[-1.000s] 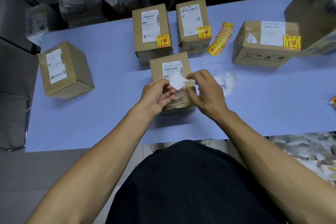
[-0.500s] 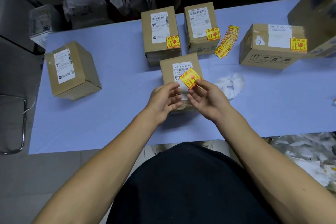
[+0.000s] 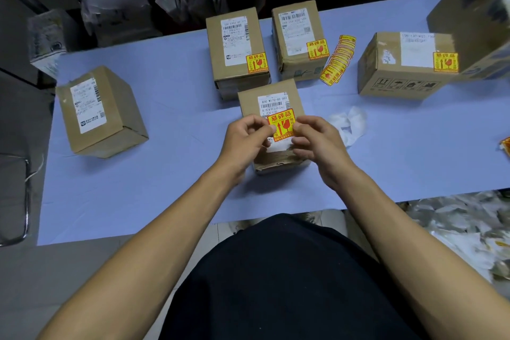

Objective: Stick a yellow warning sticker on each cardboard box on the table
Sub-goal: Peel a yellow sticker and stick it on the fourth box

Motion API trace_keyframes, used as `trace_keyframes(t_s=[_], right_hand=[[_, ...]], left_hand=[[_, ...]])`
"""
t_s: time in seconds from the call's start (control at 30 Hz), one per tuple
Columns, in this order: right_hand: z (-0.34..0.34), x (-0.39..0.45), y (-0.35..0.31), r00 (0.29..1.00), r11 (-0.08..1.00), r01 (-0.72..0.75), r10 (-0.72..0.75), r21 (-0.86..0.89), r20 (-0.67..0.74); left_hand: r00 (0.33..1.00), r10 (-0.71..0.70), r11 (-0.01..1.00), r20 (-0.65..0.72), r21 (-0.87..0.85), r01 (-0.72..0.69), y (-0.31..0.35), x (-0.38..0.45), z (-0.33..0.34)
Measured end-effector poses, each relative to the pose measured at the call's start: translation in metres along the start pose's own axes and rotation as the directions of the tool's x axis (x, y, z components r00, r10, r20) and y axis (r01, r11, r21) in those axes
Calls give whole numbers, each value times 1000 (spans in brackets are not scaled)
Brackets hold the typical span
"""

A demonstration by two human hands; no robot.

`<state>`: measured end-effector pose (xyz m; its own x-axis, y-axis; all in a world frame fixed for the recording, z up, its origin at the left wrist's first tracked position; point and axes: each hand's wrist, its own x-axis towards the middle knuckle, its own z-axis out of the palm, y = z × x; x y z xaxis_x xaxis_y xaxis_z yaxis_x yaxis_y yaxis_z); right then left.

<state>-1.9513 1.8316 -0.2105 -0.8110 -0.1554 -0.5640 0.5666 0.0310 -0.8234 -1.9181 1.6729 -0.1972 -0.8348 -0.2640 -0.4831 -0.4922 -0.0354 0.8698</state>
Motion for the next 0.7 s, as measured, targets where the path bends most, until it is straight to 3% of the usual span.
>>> trace_keyframes(t_s=[0.23,0.37,0.53,0.7], right_hand=[[-22,5,-6,993,965,121,-114,-234,44],[-31,8,5,993,918,112,-117,-380,10],[-40,10,14,988,859,115,-150,-499,-30],[-46,12,18,988,831,109,-151,-546,-33]], left_hand=[[988,-98,995,117,35,94,1,8,4],[990,-110,967,86,238,87,-5,10,17],[996,72,772,54,630,-90,-9,12,34],[994,102,629,49,771,-102,-13,17,42]])
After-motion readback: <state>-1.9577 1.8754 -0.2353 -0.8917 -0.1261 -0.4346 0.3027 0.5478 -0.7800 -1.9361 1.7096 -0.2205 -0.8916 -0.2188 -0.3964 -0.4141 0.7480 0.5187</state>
